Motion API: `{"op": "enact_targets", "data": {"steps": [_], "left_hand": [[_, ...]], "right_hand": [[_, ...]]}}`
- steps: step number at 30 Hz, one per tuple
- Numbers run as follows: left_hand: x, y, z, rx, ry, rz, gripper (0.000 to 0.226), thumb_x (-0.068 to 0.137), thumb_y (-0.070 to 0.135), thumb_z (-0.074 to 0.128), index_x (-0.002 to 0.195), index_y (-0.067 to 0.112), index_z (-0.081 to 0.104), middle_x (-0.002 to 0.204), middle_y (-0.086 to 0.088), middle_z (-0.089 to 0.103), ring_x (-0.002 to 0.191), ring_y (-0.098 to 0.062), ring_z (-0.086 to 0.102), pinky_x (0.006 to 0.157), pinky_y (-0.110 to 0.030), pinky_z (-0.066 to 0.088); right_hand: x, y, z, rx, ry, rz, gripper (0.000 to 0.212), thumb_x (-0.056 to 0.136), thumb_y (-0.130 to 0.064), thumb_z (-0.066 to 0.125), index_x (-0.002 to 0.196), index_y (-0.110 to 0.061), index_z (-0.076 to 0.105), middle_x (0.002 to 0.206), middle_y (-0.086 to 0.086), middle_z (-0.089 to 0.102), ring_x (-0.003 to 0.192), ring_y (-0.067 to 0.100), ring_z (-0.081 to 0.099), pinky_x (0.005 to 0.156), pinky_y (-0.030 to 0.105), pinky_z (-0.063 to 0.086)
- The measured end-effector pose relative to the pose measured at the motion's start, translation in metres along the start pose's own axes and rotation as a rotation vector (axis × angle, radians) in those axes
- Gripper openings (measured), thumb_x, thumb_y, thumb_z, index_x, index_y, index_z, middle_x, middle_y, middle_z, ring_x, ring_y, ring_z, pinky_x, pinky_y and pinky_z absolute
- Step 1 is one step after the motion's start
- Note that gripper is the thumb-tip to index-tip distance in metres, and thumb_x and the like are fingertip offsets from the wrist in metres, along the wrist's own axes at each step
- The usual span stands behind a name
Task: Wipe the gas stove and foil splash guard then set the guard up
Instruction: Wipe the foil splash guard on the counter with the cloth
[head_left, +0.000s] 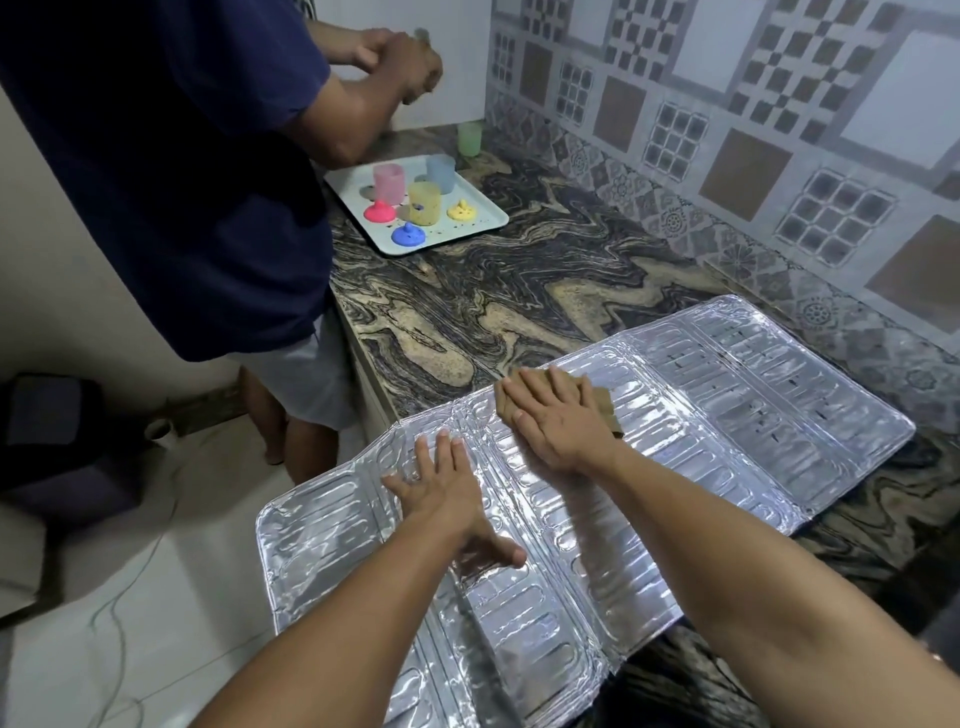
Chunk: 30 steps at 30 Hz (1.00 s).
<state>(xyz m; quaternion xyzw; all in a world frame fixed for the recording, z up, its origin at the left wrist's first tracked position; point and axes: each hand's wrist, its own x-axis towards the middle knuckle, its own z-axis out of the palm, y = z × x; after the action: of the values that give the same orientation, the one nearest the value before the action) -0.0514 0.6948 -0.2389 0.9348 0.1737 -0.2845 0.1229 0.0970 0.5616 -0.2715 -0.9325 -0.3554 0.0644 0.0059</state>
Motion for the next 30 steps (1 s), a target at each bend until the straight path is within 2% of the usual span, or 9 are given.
{"op": "enact_targets", "data": {"steps": [6,11,14,17,21,26,28,30], "left_hand": [[0.003,0.000,0.000,0.008,-0.010,-0.011,0.159,0.042,0.079,0.073,0.148,0.009,-0.022,0.155,-0.011,-0.031,0.142,-0.040,-0.023,0.105,-0.077,0.005],[0.003,0.002,-0.001,-0.014,-0.009,-0.014,0.160,0.041,0.077,0.076,0.148,0.009,-0.022,0.155,-0.010,-0.029,0.143,-0.040,-0.022,0.104,-0.077,0.007],[0.002,0.003,-0.002,-0.016,-0.017,-0.012,0.160,0.041,0.075,0.077,0.149,0.009,-0.021,0.155,-0.010,-0.030,0.143,-0.040,-0.022,0.103,-0.078,0.008],[0.002,0.004,-0.004,0.006,-0.021,-0.001,0.159,0.042,0.074,0.078,0.149,0.006,-0.020,0.156,-0.012,-0.028,0.143,-0.042,-0.020,0.104,-0.078,0.008],[0.002,0.005,-0.006,0.001,-0.015,-0.006,0.160,0.040,0.072,0.079,0.149,0.005,-0.017,0.156,-0.014,-0.025,0.143,-0.044,-0.017,0.104,-0.077,0.009],[-0.001,0.004,-0.006,-0.010,-0.017,0.013,0.159,0.040,0.072,0.079,0.149,0.008,-0.016,0.156,-0.011,-0.026,0.143,-0.043,-0.018,0.103,-0.076,0.015],[0.000,0.002,-0.005,-0.013,-0.027,0.016,0.160,0.039,0.073,0.079,0.149,0.008,-0.017,0.156,-0.011,-0.027,0.143,-0.042,-0.020,0.103,-0.077,0.015],[0.000,0.001,-0.006,-0.006,-0.029,0.014,0.160,0.038,0.073,0.078,0.150,0.008,-0.016,0.156,-0.011,-0.026,0.143,-0.043,-0.019,0.102,-0.078,0.015]], "right_hand": [[0.009,0.044,-0.008,0.196,-0.051,0.404,0.056,0.099,-0.055,0.002,0.152,-0.041,-0.011,0.163,-0.003,-0.013,0.147,0.035,-0.017,0.107,0.062,-0.020],[-0.023,0.088,-0.011,0.250,-0.007,0.762,0.060,0.098,-0.056,0.003,0.153,-0.036,-0.004,0.164,0.000,-0.009,0.147,0.037,-0.016,0.109,0.068,-0.016],[-0.046,0.097,-0.010,0.285,0.049,0.883,0.060,0.098,-0.053,0.008,0.154,-0.029,0.005,0.164,0.004,-0.004,0.147,0.037,-0.014,0.110,0.068,-0.011],[-0.059,0.081,-0.010,0.307,0.049,0.874,0.059,0.100,-0.049,0.008,0.154,-0.026,0.000,0.164,0.005,-0.008,0.147,0.038,-0.016,0.112,0.066,-0.009],[-0.073,0.029,-0.019,0.253,-0.026,0.610,0.055,0.105,-0.036,0.015,0.154,-0.022,-0.008,0.162,0.011,-0.013,0.145,0.045,-0.016,0.111,0.065,-0.014],[-0.103,-0.018,-0.001,0.229,-0.067,0.367,0.059,0.099,-0.052,0.001,0.153,-0.032,-0.014,0.159,-0.004,-0.022,0.145,0.035,-0.022,0.115,0.059,-0.013],[-0.118,-0.012,0.003,0.188,-0.027,0.416,0.061,0.098,-0.049,0.004,0.155,-0.029,-0.009,0.163,0.000,-0.013,0.148,0.034,-0.015,0.117,0.057,-0.008],[-0.131,0.003,0.003,0.179,0.022,0.560,0.057,0.103,-0.039,0.018,0.155,-0.026,-0.002,0.164,0.002,-0.002,0.148,0.036,-0.007,0.117,0.059,-0.001]]}}
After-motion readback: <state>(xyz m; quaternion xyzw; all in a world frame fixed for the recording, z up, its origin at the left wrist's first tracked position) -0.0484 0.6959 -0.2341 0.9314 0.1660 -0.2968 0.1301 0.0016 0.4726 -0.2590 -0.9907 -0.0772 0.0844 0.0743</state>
